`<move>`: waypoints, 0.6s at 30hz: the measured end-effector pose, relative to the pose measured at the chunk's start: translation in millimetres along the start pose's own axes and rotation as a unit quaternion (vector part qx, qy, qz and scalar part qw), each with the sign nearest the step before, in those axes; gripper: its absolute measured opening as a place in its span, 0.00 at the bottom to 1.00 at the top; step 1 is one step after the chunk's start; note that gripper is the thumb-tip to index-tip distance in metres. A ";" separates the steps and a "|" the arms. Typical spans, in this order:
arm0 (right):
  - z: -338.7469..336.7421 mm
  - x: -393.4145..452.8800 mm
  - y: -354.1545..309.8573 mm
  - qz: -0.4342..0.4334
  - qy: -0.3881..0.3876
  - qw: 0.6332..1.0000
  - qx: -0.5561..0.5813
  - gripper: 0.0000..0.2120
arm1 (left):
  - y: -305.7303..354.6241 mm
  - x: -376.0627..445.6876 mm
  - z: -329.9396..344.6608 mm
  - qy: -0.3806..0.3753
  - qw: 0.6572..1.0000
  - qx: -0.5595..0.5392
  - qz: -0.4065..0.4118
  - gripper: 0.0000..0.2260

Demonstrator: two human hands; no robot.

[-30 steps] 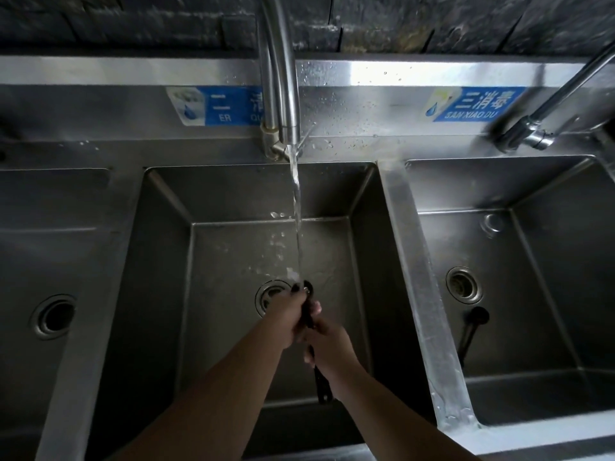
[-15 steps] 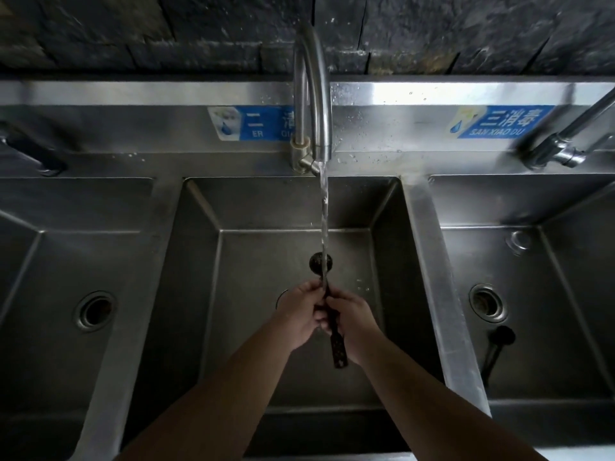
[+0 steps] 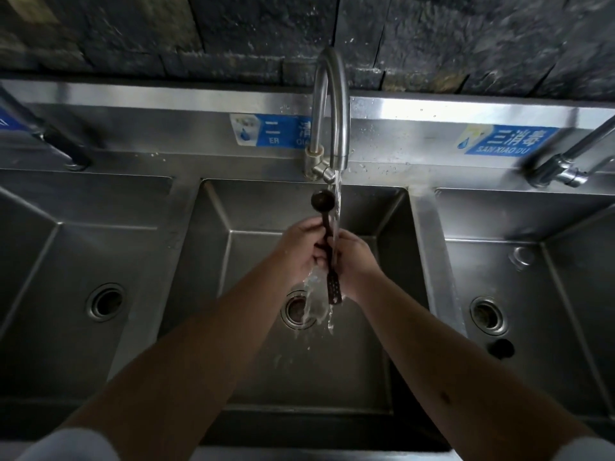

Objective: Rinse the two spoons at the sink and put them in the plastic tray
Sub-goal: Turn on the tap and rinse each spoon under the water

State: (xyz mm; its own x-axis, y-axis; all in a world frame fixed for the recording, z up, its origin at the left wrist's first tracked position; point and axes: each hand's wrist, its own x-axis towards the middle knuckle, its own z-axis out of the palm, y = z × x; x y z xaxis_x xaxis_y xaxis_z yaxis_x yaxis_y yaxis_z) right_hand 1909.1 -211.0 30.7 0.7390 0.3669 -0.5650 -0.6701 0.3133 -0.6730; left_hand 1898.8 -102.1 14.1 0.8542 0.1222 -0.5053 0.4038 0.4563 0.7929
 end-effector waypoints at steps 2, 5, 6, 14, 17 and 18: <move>7.0 5.0 -12.5 -0.023 -0.004 1.000 -0.001 0.15 | 17.0 3.4 5.2 -0.007 1.000 0.011 0.024 0.10; 13.9 9.5 -27.2 -0.040 -0.027 0.998 0.049 0.17 | 35.9 7.8 16.3 -0.003 0.999 0.010 0.049 0.10; 14.9 9.9 -29.0 -0.039 -0.034 0.997 0.058 0.18 | 38.5 8.7 18.8 0.003 0.999 0.009 0.051 0.10; -15.0 -15.4 18.2 0.073 0.024 0.997 -0.017 0.12 | -18.0 -8.9 -4.3 -0.004 0.996 -0.016 -0.085 0.09; -34.6 -32.0 49.1 0.162 0.063 0.985 -0.023 0.11 | -52.0 -25.2 -12.9 0.001 0.991 -0.016 -0.136 0.08; -39.2 -38.1 58.7 0.181 0.073 0.981 -0.026 0.11 | -62.4 -30.5 -14.4 0.003 0.988 -0.021 -0.153 0.08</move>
State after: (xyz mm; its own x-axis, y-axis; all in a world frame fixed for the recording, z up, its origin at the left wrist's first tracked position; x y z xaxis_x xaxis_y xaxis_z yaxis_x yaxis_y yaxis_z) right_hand 1844.3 -240.9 -6.0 0.4589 0.3159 -0.8305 -0.8882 0.1385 -0.4381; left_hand 1842.8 -121.6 -24.9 0.6926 -0.0208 -0.7210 0.6278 0.5096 0.5884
